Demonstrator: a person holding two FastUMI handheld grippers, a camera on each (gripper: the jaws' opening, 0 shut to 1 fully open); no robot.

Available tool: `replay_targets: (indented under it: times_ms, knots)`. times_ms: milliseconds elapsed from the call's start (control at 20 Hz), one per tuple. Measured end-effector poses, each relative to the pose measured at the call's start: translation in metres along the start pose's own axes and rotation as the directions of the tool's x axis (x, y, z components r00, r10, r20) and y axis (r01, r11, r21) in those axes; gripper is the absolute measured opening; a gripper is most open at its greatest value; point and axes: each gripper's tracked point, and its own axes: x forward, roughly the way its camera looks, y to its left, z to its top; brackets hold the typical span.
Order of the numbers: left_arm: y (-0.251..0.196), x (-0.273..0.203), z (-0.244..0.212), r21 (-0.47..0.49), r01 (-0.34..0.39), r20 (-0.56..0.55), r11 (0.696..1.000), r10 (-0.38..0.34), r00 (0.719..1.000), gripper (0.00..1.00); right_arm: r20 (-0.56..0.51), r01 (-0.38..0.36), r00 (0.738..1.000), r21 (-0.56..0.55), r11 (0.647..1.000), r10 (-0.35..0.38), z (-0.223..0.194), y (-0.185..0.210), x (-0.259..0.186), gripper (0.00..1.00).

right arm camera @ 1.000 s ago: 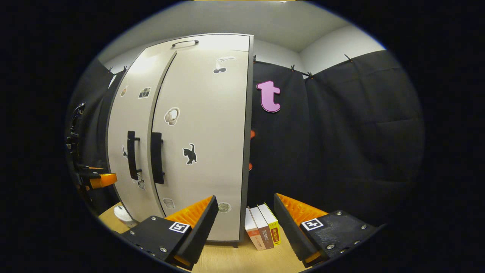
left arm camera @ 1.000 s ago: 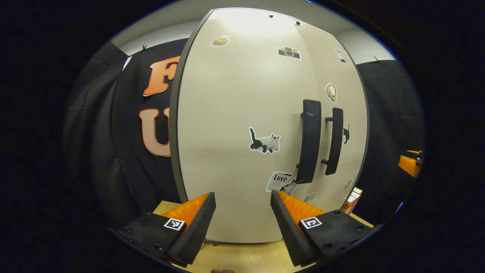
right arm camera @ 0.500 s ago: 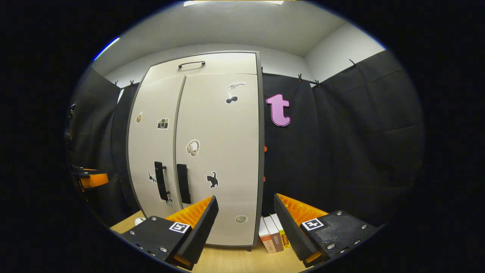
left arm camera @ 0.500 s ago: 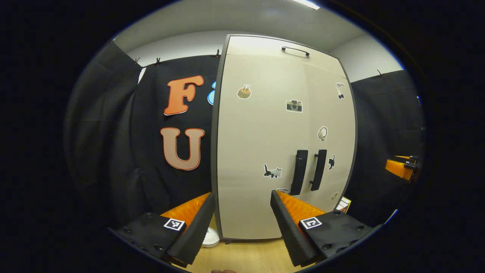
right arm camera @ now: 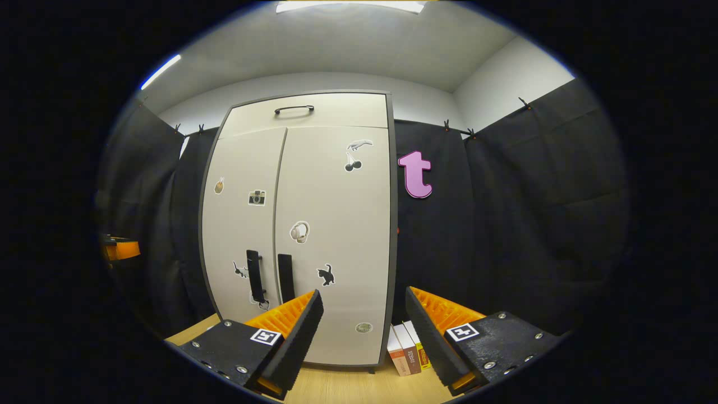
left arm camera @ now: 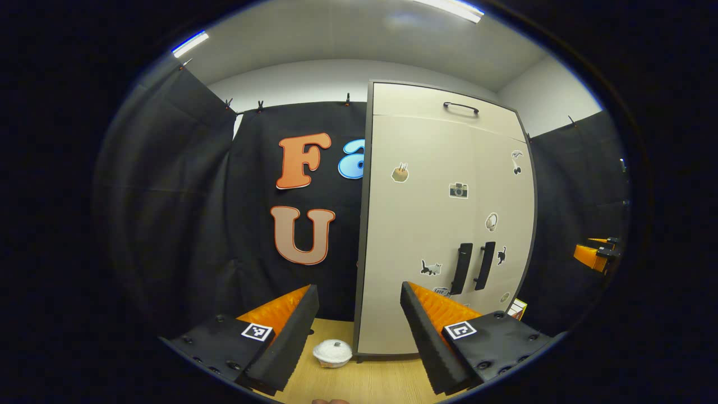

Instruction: Grab one shoe with the right hand and put it into the shoe cabinet, grab the other shoe with the left hand and put it into the shoe cabinet; then close the right door with the right hand and the left door with the left hand.

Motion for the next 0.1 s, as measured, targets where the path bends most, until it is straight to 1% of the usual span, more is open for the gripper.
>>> replay_targets:
  times_ms: [100]
  knots:
    - [0.0094, -0.0066, 0.0093, 0.005, -0.018, 0.021, 1.000, 0.018, 1.000, 0.95, 0.001, -0.001, 1.000, 0.003, 1.000, 0.001, 0.0019, 0.0009, -0.0030, 0.91]
